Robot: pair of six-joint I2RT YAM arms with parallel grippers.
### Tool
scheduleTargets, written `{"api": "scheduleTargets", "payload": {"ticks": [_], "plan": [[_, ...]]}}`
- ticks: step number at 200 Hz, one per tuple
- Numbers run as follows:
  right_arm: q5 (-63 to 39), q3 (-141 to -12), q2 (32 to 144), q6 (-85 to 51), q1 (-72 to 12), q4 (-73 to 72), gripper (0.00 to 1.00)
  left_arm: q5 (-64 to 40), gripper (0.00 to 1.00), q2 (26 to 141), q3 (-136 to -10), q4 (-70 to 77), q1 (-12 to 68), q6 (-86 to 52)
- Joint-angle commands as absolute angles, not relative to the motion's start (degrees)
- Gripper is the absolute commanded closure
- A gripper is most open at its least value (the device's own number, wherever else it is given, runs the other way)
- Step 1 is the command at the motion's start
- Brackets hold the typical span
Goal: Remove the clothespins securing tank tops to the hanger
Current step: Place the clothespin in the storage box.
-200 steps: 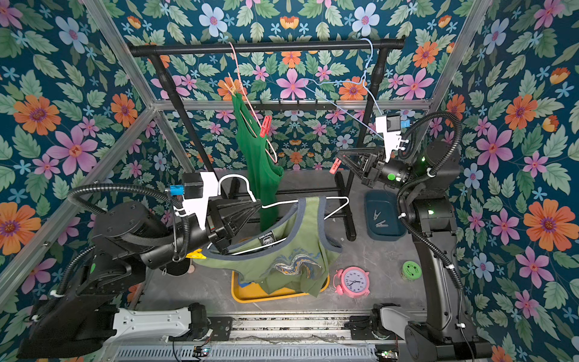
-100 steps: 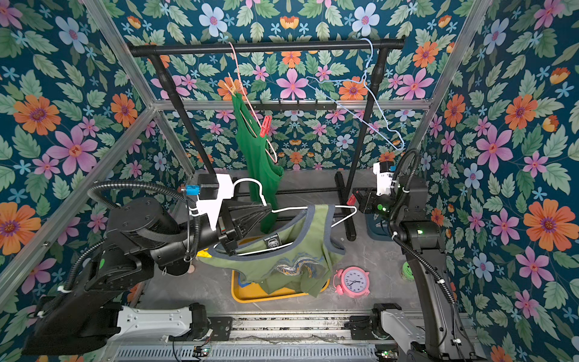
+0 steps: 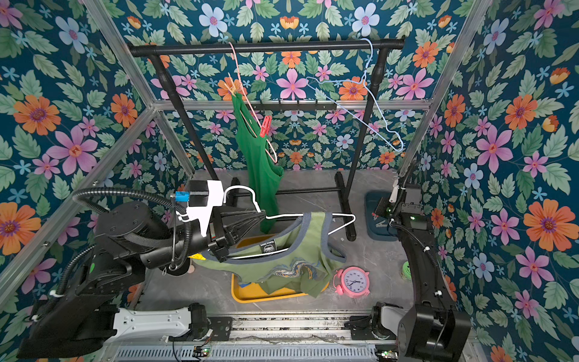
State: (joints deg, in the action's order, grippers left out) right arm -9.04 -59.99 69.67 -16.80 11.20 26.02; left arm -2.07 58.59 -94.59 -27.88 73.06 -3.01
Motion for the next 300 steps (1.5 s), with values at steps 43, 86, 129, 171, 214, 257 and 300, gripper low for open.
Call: {"api": "scheduleTargets", "payload": {"ticks": [43, 86, 129, 171, 214, 257, 300], "plan": [[0.48, -64.09, 83.71, -20.84, 13.53, 22.52, 0.98, -4.25, 1.0, 58.91, -93.99, -25.48, 73.04, -2.58], [1.5, -71.61, 96.79, -20.94, 15.18, 25.96, 0.97, -4.6, 1.0, 57.44, -90.85, -22.9, 73.04, -2.9], [-0.04, -78.38, 107.63, -21.48, 15.12, 29.8, 0.94, -4.31, 1.0, 56.68, -89.83, -22.16, 73.04, -3.33], [-1.03, -79.57, 111.24, -20.87, 15.12, 31.17, 0.8, -3.96, 1.0, 56.16, -88.98, -21.87, 73.04, -3.63], [-1.23, -78.85, 111.18, -20.57, 15.12, 30.94, 0.68, -4.38, 1.0, 56.36, -89.17, -21.63, 73.04, -3.6], [-1.7, -78.9, 108.67, -20.22, 15.19, 30.87, 0.56, -4.81, 1.0, 57.35, -89.91, -22.29, 73.04, -3.51], [-2.73, -77.9, 105.6, -21.57, 15.12, 30.25, 0.46, -4.57, 1.0, 57.43, -90.09, -22.39, 73.04, -3.47]]}}
